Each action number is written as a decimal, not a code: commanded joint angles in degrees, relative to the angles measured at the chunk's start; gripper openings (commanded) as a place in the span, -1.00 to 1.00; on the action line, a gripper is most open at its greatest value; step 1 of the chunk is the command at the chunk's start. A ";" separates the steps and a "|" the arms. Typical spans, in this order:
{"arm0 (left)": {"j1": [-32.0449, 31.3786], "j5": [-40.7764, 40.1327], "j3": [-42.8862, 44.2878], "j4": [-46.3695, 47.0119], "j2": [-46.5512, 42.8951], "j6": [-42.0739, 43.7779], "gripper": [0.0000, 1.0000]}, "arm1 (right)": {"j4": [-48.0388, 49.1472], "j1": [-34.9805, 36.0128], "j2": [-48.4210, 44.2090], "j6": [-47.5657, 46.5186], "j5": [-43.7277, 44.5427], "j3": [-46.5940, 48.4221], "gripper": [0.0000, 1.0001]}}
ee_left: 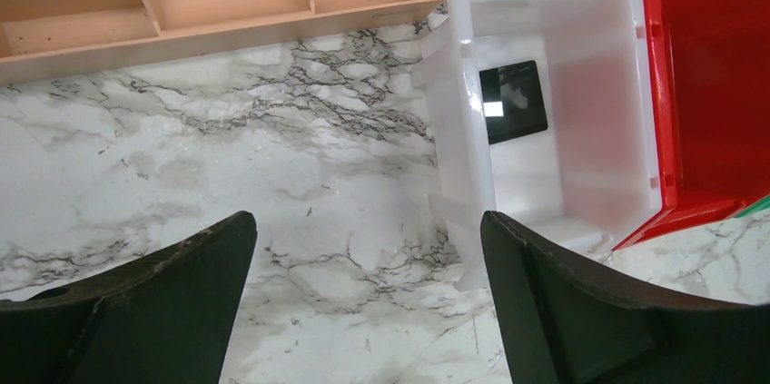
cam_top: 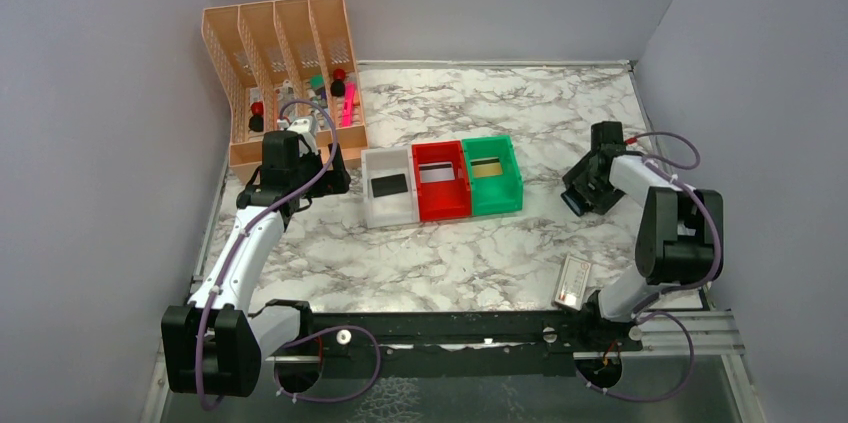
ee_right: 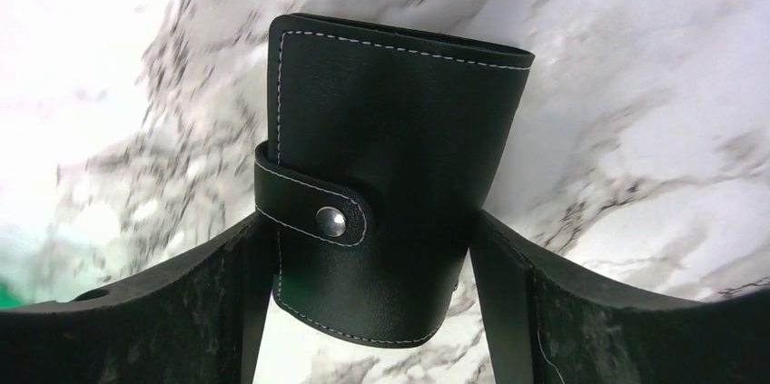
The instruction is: Take the credit cards out of the card holder
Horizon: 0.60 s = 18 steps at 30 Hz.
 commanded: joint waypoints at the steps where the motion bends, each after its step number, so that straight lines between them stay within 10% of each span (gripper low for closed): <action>1: -0.23 0.39 -0.22 0.85 -0.06 0.68 0.95 | 4.56 1.17 -5.76 -8.28 -12.00 -4.13 0.47; 18: -0.23 0.98 -0.26 0.83 -0.37 0.43 0.95 | -4.89 15.72 -35.81 -14.12 -28.67 -15.03 0.38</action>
